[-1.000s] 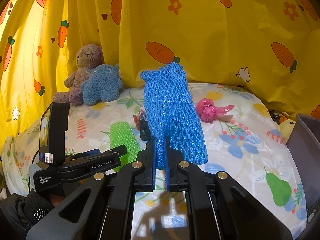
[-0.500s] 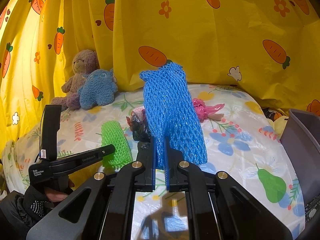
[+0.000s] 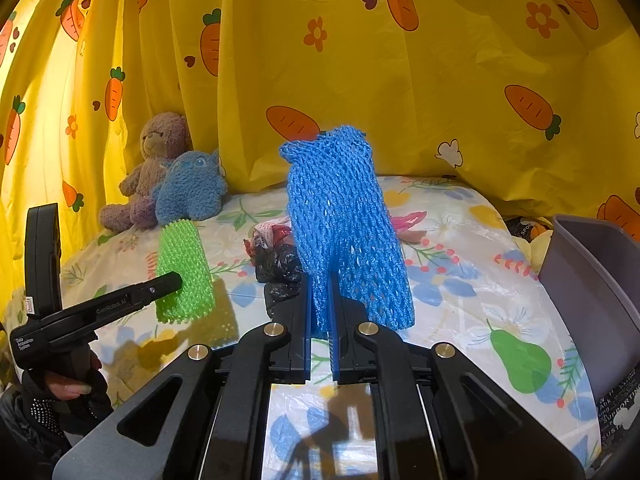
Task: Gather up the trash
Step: 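Carry the blue and green mesh sleeves over the grey bin with both grippers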
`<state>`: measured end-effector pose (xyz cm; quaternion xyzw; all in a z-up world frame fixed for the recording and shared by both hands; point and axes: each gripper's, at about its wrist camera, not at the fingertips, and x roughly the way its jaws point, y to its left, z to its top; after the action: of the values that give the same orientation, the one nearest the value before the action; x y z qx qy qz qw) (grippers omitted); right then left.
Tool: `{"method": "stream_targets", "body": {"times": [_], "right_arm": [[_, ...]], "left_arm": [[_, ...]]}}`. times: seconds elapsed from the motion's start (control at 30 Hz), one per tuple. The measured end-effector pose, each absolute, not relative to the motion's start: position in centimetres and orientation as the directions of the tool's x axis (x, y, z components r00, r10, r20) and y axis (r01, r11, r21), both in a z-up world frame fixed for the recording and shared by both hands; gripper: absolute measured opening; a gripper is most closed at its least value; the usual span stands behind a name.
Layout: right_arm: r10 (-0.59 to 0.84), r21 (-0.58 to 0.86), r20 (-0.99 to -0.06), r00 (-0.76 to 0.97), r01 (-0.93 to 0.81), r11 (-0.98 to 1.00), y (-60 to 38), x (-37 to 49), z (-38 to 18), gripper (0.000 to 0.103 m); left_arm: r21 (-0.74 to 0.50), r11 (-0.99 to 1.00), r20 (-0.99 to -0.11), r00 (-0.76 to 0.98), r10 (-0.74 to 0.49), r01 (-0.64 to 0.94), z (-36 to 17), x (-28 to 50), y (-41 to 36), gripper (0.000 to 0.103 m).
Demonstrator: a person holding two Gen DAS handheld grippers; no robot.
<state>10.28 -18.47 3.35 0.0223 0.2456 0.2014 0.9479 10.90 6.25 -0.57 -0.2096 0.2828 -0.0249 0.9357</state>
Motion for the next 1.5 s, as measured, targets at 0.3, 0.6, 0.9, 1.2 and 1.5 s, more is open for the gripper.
{"method": "stream_targets", "body": {"times": [0.3,0.6,0.9,1.2,1.5], "right_arm": [[0.349,0.142,-0.442,0.826,-0.319,0.937,-21.4,9.0,3.6,0.008],[0.314,0.155,-0.426,0.848,-0.273,0.949,-24.9,8.1,4.0,0.008],[0.245,0.16,-0.41,0.879,-0.196,0.968,-29.3,7.1,4.3,0.008],[0.127,0.164,-0.382,0.916,-0.068,0.984,-34.6,7.2,5.3,0.008],[-0.019,0.195,-0.411,0.912,0.108,0.975,-41.6,9.3,4.7,0.008]], "left_arm": [[-0.365,0.931,-0.488,0.848,-0.205,0.015,1.0,10.8,2.6,0.017],[-0.331,0.938,-0.459,0.85,-0.258,0.106,2.4,11.1,-2.3,0.017],[-0.283,0.932,-0.441,0.832,-0.336,0.226,4.0,11.8,-8.4,0.017],[-0.261,0.884,-0.401,0.789,-0.465,0.389,6.8,12.9,-15.6,0.017],[-0.248,0.798,-0.4,0.693,-0.6,0.549,8.1,15.7,-24.6,0.017]]}}
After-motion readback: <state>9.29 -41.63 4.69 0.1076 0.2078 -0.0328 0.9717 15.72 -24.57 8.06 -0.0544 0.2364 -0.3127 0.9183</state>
